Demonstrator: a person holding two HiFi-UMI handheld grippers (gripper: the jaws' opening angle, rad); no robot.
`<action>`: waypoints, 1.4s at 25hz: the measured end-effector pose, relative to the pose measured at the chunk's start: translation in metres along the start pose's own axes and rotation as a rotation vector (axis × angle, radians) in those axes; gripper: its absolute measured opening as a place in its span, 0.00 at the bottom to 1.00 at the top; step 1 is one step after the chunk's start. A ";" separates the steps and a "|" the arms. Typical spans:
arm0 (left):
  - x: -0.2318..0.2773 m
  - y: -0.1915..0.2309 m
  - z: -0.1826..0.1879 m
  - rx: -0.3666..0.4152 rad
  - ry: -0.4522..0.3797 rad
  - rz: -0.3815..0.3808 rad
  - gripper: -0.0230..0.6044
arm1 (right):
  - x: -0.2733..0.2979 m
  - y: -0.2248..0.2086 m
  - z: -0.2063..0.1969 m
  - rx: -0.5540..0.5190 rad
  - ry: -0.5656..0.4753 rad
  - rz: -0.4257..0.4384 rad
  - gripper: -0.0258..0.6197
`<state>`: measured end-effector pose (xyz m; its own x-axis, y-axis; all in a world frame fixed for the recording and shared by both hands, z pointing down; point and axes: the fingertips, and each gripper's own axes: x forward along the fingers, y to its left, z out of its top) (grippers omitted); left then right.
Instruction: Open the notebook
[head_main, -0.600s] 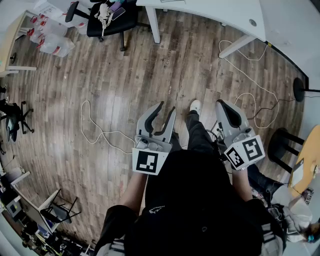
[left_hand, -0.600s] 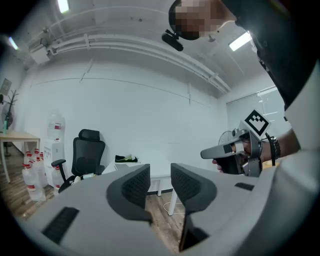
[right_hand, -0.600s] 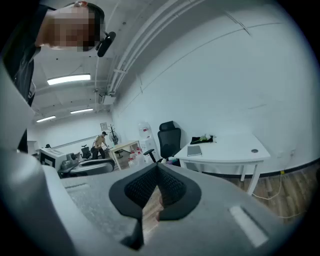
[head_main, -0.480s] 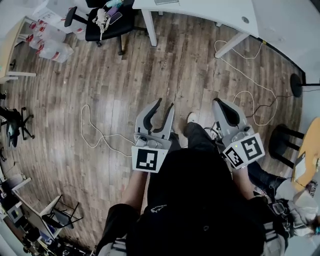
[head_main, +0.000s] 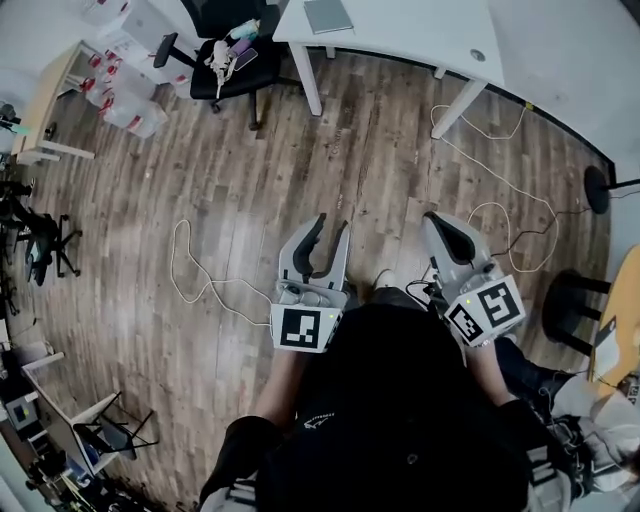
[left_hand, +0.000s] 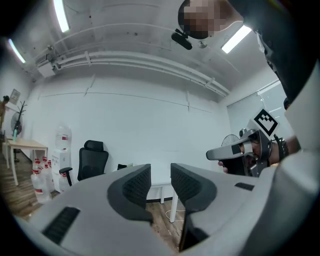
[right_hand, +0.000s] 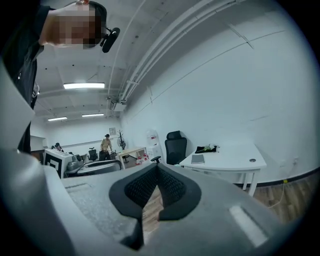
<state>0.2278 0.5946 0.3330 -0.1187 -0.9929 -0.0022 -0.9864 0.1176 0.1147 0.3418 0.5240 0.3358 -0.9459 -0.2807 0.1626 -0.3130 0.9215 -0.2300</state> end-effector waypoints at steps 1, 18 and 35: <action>0.001 -0.008 0.000 0.011 0.002 0.004 0.23 | -0.007 -0.005 -0.002 0.007 0.000 -0.001 0.05; 0.007 -0.078 -0.014 0.090 0.022 0.065 0.21 | -0.073 -0.043 -0.021 -0.012 0.013 0.053 0.05; 0.093 -0.010 -0.016 0.029 0.003 0.052 0.21 | 0.009 -0.097 -0.015 0.019 0.058 -0.034 0.05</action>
<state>0.2284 0.5005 0.3480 -0.1696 -0.9855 0.0060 -0.9818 0.1695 0.0857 0.3651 0.4360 0.3735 -0.9284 -0.2955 0.2255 -0.3470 0.9063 -0.2411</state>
